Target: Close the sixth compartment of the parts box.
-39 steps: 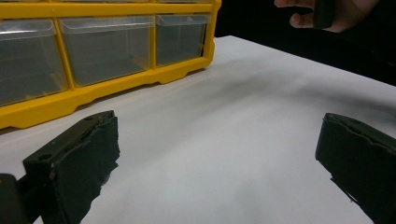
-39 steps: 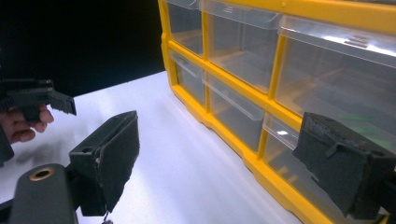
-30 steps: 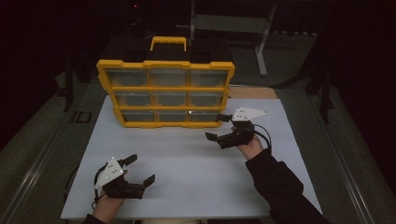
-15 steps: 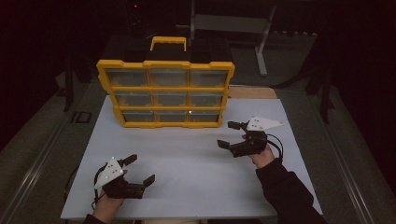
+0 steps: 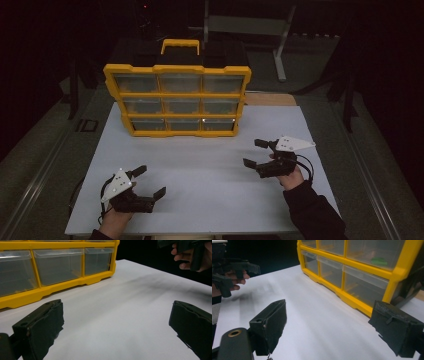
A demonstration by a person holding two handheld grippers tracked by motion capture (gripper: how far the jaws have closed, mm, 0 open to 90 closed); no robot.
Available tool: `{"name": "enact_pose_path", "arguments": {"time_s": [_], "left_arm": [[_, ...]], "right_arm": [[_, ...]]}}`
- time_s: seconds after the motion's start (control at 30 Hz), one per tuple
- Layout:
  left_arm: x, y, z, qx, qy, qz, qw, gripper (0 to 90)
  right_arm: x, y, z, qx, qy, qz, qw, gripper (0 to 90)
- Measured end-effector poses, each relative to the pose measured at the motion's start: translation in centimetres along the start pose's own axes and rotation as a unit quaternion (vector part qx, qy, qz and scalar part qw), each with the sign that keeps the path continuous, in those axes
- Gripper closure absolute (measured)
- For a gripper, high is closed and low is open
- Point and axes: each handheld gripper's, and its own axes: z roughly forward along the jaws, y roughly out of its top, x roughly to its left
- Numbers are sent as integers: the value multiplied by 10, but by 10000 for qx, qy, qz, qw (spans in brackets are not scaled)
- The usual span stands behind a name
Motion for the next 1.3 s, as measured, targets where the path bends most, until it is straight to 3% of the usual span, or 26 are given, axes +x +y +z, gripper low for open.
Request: {"name": "enact_pose_path", "arguments": {"time_s": [0.67,0.8,1.3], "left_arm": [[0,0,0,-7,-1,19,10000,0],[0,0,0,-8,-7,17,10000,0],[-1,0,0,-23,-31,20,10000,0]], "right_arm": [[-2,-39,-26,-93,-145,72,9998,130],[-3,-51,-32,13,-224,-15,9997,123],[-11,-70,-49,277,-501,76,9983,107]]}}
